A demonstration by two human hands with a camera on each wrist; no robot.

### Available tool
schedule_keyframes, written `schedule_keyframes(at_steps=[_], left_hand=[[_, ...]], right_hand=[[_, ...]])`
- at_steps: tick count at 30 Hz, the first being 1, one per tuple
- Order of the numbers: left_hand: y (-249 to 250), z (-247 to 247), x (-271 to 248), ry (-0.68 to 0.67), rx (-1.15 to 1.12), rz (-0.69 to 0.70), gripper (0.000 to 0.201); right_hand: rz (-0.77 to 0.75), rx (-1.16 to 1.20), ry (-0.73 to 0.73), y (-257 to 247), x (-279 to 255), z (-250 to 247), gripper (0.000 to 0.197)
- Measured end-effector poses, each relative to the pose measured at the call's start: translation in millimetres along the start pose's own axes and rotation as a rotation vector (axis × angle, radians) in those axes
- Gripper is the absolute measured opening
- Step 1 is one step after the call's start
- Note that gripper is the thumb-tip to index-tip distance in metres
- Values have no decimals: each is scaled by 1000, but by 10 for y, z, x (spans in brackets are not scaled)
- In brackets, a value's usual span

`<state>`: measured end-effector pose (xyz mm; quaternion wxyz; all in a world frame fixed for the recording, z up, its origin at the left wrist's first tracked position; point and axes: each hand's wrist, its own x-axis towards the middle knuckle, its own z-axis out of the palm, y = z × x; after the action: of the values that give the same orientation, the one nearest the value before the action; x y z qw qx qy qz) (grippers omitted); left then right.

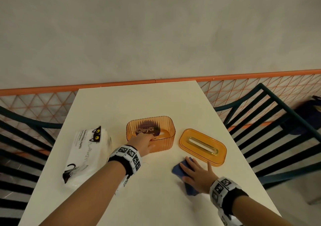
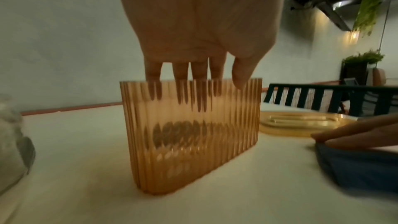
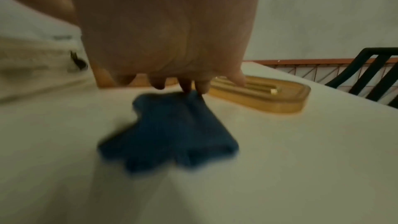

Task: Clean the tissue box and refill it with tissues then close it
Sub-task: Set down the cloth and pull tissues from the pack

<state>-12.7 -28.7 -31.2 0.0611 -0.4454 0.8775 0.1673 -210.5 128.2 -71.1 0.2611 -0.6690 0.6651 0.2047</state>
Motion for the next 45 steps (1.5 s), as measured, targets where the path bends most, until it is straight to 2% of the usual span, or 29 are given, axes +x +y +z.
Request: schedule_keyframes(at_steps=[2, 3, 5, 7, 9, 11, 13, 18, 22, 24, 28, 30, 32, 34, 35, 37, 39, 40, 41, 42, 43, 44, 45], left_hand=[[-32, -117, -98, 161, -109, -19, 38], [-76, -182, -165, 244, -157, -45, 37], [-234, -309, -312, 372, -203, -125, 33], [-468, -366, -477, 446, -180, -243, 32], [-703, -359, -660, 427, -175, -438, 33], [-896, -303, -840, 325, -172, -621, 37], [-1031, -224, -986, 273, -201, -700, 43], [-1118, -52, -1242, 242, -325, -640, 60], [-1111, 24, -1433, 207, -244, -509, 80], [-1135, 43, -1534, 193, -180, -465, 76], [-1230, 33, -1671, 284, -139, -412, 44], [-1266, -10, -1718, 458, -281, -398, 39], [-1304, -71, -1772, 671, -506, -467, 36], [-1438, -77, -1803, 852, -864, -569, 32], [-1507, -66, -1820, 899, -1109, -606, 30], [-1616, -57, -1853, 929, -1570, -667, 28], [-1720, -44, -1880, 955, -1867, -789, 31], [-1771, -14, -1887, 961, -1921, -864, 29], [-1844, 40, -1880, 950, -1871, -952, 26], [-1902, 49, -1881, 945, -2005, -1037, 27], [-1945, 94, -1868, 835, -2030, -1163, 36], [-1990, 187, -1853, 754, -1871, -1218, 43], [-2054, 238, -1853, 759, -1995, -1176, 43]], right_hand=[[7, 122, 69, -56, -83, -304, 59], [-3, 181, 152, -83, -93, -442, 51], [-113, 236, 310, -242, -104, -738, 40], [-235, 253, 400, -510, -49, -989, 34], [-322, 320, 420, -825, 78, -1165, 30], [-356, 379, 393, -1130, 255, -1232, 28], [-378, 419, 335, -1399, 425, -1221, 27], [-310, 485, 203, -1897, 697, -1072, 30], [-184, 451, 163, -2116, 848, -1000, 42], [-131, 471, 172, -2192, 918, -982, 43], [-79, 473, 204, -2294, 1086, -924, 35], [-64, 450, 196, -2329, 1142, -898, 32], [-43, 440, 184, -2353, 1178, -882, 28], [-16, 469, 178, -2368, 1203, -865, 22], [-3, 485, 176, -2373, 1213, -854, 20], [15, 507, 175, -2387, 1233, -825, 21], [33, 520, 169, -2392, 1247, -786, 25], [42, 525, 167, -2388, 1253, -764, 26], [49, 529, 165, -2380, 1257, -744, 25], [55, 533, 164, -2371, 1262, -721, 23], [59, 534, 162, -2364, 1264, -701, 21], [60, 526, 162, -2359, 1265, -685, 21], [58, 513, 163, -2356, 1259, -672, 21]])
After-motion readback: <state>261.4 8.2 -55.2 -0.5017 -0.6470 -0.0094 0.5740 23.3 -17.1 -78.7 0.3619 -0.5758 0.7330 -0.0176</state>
